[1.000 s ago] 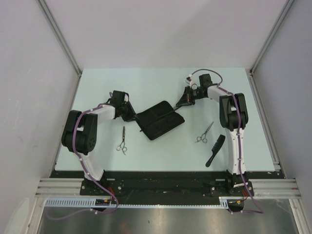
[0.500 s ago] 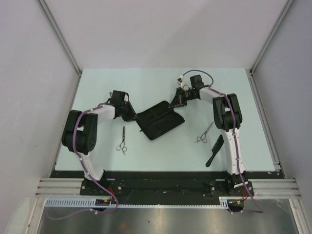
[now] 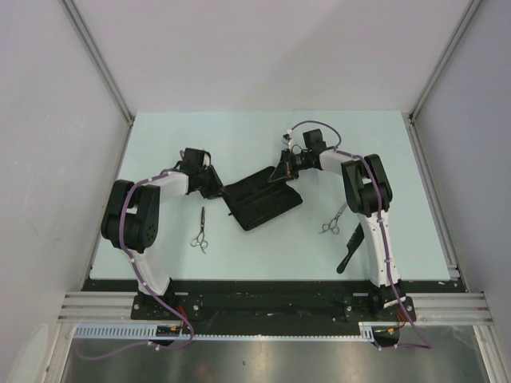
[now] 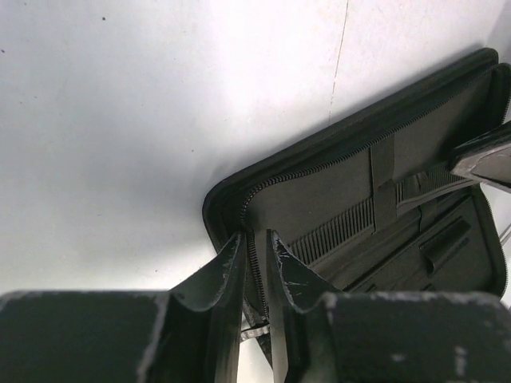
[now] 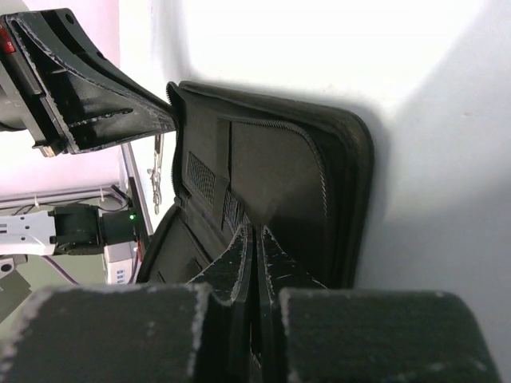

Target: Sort the hair-cutting tools

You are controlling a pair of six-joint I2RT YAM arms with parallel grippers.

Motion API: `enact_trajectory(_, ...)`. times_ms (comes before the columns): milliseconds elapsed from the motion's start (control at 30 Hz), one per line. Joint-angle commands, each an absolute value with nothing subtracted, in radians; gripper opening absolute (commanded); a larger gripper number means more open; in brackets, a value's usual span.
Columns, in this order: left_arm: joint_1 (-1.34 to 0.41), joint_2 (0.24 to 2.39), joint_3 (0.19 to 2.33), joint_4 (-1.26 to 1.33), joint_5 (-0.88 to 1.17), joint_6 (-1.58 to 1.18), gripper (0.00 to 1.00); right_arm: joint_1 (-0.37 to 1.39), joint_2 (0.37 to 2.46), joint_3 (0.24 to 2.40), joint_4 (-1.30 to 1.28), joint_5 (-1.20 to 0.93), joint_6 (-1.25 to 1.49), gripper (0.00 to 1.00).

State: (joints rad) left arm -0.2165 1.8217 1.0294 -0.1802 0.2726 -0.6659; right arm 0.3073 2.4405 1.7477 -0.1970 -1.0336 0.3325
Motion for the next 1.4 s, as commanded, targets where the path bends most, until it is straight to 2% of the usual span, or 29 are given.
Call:
enact_trajectory(0, -0.236, 1.861, 1.002, -0.178, 0.298, -0.634, 0.22, 0.351, 2.434, 1.726, -0.124, -1.029, 0.35, 0.0)
enact_trajectory(833, -0.236, 1.861, 0.996, -0.178, 0.307, -0.614, 0.22, 0.376, 2.415, 1.69, -0.06, -0.948, 0.423, 0.03)
enact_trajectory(867, -0.236, 1.861, 0.996, -0.178, 0.305, -0.612, 0.22, 0.365, 2.41, 1.687, -0.067, -0.94, 0.423, 0.12)
enact_trajectory(933, -0.236, 1.861, 0.994, -0.179, 0.301, -0.612, 0.22, 0.353, 2.392, 1.68, -0.077, -0.93, 0.414, 0.23)
enact_trajectory(967, -0.236, 1.861, 0.994, -0.179, 0.299, -0.614, 0.22, 0.347, 2.382, 1.669, -0.087, -0.905, 0.411, 0.37)
enact_trajectory(1067, -0.235, 1.859, 0.994, -0.178, 0.291, -0.615, 0.22, 0.308, 2.349, 1.646, -0.097, -0.878, 0.41, 0.6)
enact_trajectory(1167, -0.235, 1.856, 0.994, -0.179, 0.284, -0.618, 0.22, 0.27, 2.315, 1.612, -0.115, -0.853, 0.39, 0.67)
enact_trajectory(1367, -0.235, 1.855, 0.996, -0.179, 0.282, -0.629, 0.22, 0.216, 2.263, 1.591, -0.173, -0.819, 0.359, 0.64)
